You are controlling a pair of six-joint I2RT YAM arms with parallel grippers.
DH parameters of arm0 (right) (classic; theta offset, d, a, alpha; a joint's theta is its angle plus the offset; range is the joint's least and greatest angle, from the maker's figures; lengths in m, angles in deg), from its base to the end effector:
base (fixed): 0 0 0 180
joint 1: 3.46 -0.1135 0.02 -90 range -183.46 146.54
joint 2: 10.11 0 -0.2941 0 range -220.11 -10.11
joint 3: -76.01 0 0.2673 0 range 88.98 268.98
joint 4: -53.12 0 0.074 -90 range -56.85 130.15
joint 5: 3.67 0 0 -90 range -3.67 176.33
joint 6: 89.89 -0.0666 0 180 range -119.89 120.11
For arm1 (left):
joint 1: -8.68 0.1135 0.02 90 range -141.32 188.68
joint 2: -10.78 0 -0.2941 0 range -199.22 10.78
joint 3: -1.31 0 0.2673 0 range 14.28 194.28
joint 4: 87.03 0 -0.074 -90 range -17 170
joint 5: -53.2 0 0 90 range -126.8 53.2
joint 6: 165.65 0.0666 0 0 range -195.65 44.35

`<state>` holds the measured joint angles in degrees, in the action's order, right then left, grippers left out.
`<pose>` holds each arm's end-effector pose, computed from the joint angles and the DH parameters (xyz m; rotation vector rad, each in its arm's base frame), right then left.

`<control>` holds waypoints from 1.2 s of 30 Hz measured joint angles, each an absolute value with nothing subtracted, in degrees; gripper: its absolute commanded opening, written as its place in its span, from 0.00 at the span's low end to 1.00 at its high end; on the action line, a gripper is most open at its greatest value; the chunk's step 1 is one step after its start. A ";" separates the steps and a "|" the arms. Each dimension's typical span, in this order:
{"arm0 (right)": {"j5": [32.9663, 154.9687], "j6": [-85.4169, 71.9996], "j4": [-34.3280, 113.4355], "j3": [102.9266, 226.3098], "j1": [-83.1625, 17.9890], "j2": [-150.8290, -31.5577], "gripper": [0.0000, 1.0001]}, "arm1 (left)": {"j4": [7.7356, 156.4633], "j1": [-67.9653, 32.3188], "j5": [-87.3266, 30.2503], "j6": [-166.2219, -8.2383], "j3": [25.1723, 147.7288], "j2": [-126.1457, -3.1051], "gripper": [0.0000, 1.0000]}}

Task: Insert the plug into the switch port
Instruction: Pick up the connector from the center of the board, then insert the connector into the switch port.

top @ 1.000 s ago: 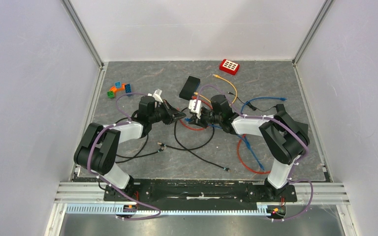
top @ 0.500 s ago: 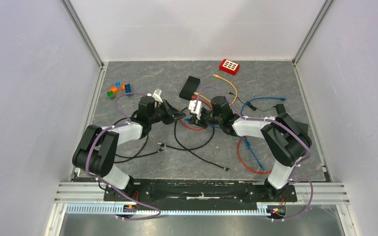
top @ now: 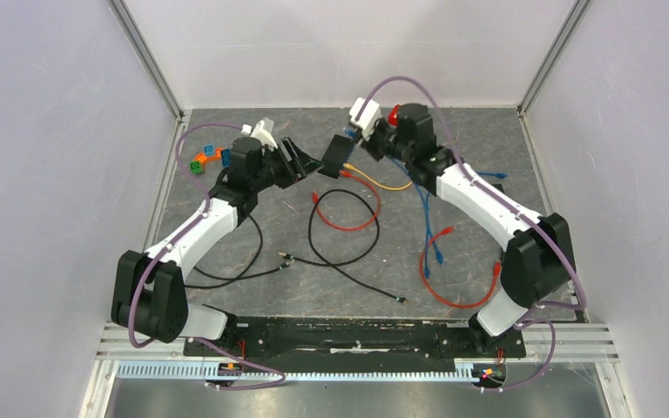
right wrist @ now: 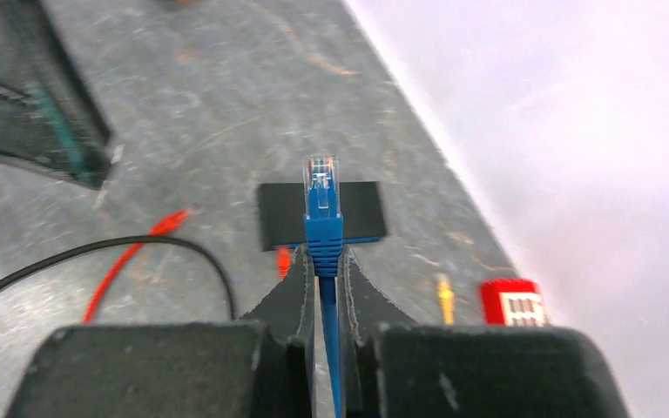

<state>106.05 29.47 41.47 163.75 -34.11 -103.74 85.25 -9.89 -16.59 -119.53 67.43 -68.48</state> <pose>0.3626 0.2410 0.3384 -1.1335 1.4900 0.3381 0.3273 -0.1342 0.2931 -0.2033 2.0535 -1.0438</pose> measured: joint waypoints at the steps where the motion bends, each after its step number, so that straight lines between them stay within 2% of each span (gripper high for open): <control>1: 105.31 29.47 40.14 165.76 -33.22 -103.65 0.00 | 84.60 -9.69 -17.12 -119.24 67.95 -68.53 0.68; 8: 101.86 29.78 34.13 173.71 -28.69 -105.07 0.00 | 80.82 -7.44 -21.36 -118.04 71.54 -72.48 0.67; 17: 98.47 33.91 28.01 179.13 -27.93 -120.72 0.00 | 80.36 -5.21 -25.05 -115.62 80.58 -86.25 0.65; 25: 96.70 36.71 24.58 187.05 -27.93 -134.88 0.00 | 85.23 -2.63 -20.96 -116.03 89.83 -103.19 0.62; 36: 94.34 39.81 24.58 194.98 -27.93 -143.78 0.00 | 89.41 -2.31 -12.90 -118.11 104.82 -121.01 0.60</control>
